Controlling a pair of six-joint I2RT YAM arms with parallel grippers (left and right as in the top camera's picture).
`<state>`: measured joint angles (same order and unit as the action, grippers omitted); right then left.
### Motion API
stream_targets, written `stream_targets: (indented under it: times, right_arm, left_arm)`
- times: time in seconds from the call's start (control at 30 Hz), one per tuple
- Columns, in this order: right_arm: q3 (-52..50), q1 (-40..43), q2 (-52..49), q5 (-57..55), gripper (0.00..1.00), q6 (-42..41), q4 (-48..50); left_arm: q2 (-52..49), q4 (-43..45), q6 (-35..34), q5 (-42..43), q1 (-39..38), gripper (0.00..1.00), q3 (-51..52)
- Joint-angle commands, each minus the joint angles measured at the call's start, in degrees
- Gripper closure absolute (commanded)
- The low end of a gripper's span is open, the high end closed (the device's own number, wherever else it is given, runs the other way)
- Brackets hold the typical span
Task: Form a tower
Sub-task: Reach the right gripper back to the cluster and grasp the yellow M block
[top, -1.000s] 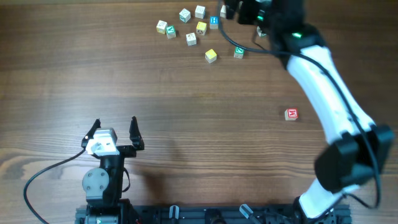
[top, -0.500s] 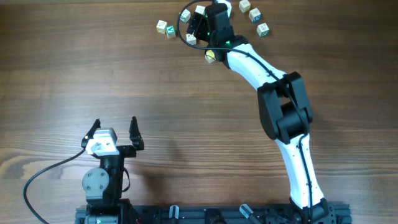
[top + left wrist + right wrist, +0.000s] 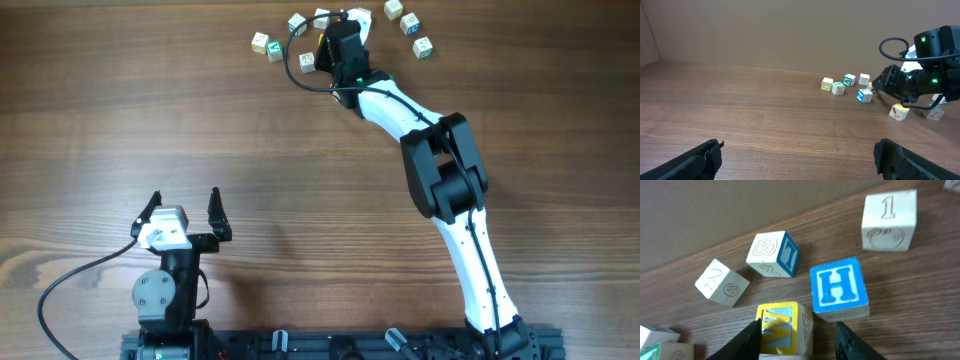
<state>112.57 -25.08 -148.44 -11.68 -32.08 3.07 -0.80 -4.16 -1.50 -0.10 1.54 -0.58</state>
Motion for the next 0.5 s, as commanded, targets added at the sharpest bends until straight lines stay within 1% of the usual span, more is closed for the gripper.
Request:
stream_targets:
  times: [0.0, 0.03, 0.13, 0.2, 0.23, 0.27, 0.3, 0.33, 0.37, 0.43, 0.47]
  right_arm:
    - [0.4, 0.3, -2.1, -5.2, 0.56, 5.3, -3.8]
    - [0.5, 0.4, -1.4, -5.2, 0.56, 5.8, -4.8]
    - [0.5, 0.5, 4.0, -4.9, 0.56, 9.8, -12.0]
    - [0.5, 0.5, 7.4, -4.8, 0.53, 11.1, -16.7]
    - [0.5, 0.5, 8.2, -4.8, 0.5, 11.1, -18.1]
    - [0.5, 0.5, 9.0, -4.8, 0.44, 11.1, -19.2]
    - [0.5, 0.5, 9.6, -4.1, 0.28, 11.1, -20.1]
    - [0.5, 0.5, 9.6, -3.0, 0.22, 11.8, -20.0]
    - [0.5, 0.5, 9.6, -0.5, 0.18, 14.3, -19.6]
    - [0.5, 0.5, 9.5, 4.6, 0.16, 18.9, -18.6]
    - [0.5, 0.5, 9.2, 4.5, 0.16, 17.8, -18.2]
  left_arm:
    - [0.4, -0.2, 1.1, 0.5, -0.2, 0.0, 0.3]
    - [0.4, -0.2, 1.1, 0.5, -0.2, 0.0, 0.2]
    - [0.4, -0.2, 1.1, 0.5, -0.2, 0.0, 0.3]
    - [0.4, -0.2, 1.1, 0.5, -0.2, 0.0, 0.3]
    - [0.4, -0.2, 1.1, 0.5, -0.2, 0.0, 0.3]
    - [0.4, -0.2, 1.1, 0.5, -0.2, 0.0, 0.2]
    - [0.4, -0.2, 1.1, 0.5, -0.2, 0.0, 0.3]
    - [0.4, -0.2, 1.1, 0.5, -0.2, 0.0, 0.3]
    - [0.4, -0.2, 1.1, 0.5, -0.2, 0.0, 0.2]
    - [0.4, -0.2, 1.1, 0.5, -0.2, 0.0, 0.3]
    - [0.4, -0.2, 1.1, 0.5, -0.2, 0.0, 0.3]
